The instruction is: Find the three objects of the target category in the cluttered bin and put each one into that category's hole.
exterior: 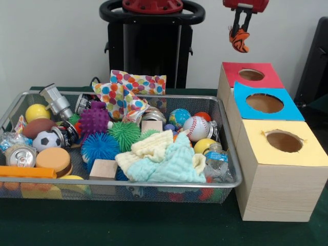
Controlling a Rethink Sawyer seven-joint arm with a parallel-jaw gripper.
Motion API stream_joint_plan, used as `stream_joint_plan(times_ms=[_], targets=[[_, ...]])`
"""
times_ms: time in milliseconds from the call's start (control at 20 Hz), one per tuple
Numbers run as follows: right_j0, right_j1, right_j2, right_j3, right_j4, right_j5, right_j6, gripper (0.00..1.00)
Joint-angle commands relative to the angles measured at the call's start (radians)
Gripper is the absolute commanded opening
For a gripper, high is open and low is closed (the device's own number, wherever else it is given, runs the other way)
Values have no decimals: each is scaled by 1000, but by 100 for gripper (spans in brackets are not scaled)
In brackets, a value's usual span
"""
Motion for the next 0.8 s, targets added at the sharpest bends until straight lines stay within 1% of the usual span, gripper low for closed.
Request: stream_joint_plan(times_ms=[50,300,550,800], targets=[[5,46,-18,-78,44,-24,173,0],[12,59,-25,-81,51,-34,169,0],[24,51,-33,-86,61,-20,162,0],[30,59,-41,-86,66,-30,161,0]])
